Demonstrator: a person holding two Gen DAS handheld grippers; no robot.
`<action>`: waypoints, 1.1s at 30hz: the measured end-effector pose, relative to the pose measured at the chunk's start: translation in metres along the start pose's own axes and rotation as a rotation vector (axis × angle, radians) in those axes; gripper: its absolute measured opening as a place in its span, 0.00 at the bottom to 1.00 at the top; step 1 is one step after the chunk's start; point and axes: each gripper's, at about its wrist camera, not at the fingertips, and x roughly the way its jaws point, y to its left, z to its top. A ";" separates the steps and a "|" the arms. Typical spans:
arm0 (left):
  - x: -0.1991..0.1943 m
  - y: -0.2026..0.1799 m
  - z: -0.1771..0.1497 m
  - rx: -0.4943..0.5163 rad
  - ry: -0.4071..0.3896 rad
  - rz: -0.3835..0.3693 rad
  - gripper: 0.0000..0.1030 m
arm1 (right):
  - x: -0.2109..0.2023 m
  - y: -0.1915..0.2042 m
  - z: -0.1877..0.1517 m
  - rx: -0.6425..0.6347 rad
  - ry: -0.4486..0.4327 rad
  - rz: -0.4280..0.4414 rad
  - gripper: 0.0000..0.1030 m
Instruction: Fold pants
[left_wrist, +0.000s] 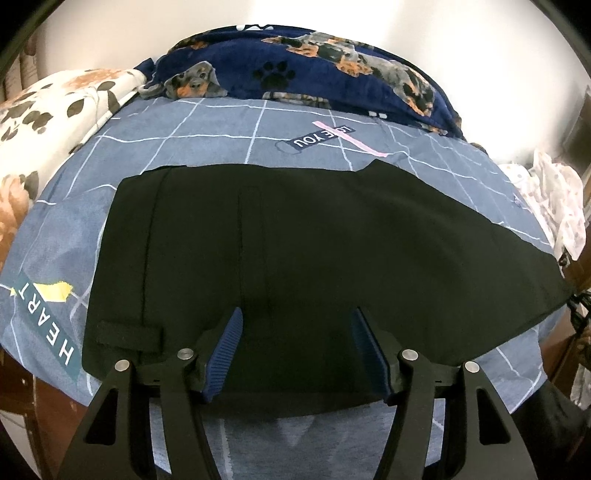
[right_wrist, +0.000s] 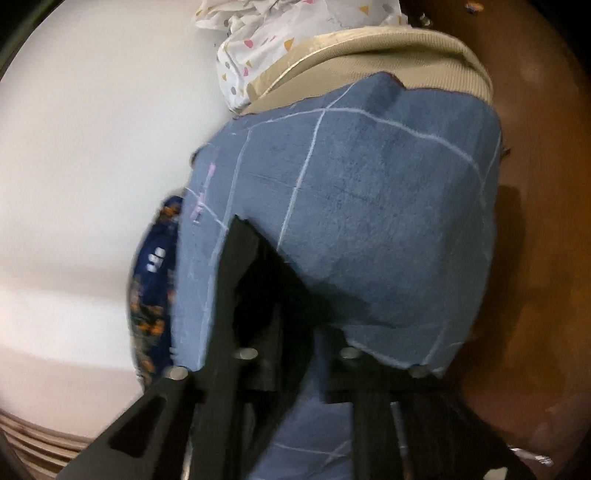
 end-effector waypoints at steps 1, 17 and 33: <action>0.001 0.000 0.000 0.000 0.001 0.003 0.61 | -0.002 0.003 0.001 -0.018 -0.005 -0.008 0.05; 0.004 0.001 -0.004 -0.003 0.004 0.008 0.64 | -0.008 -0.018 0.014 0.071 -0.043 0.127 0.05; 0.003 -0.003 -0.003 0.011 0.005 0.007 0.67 | 0.001 -0.015 0.001 0.153 0.025 0.286 0.64</action>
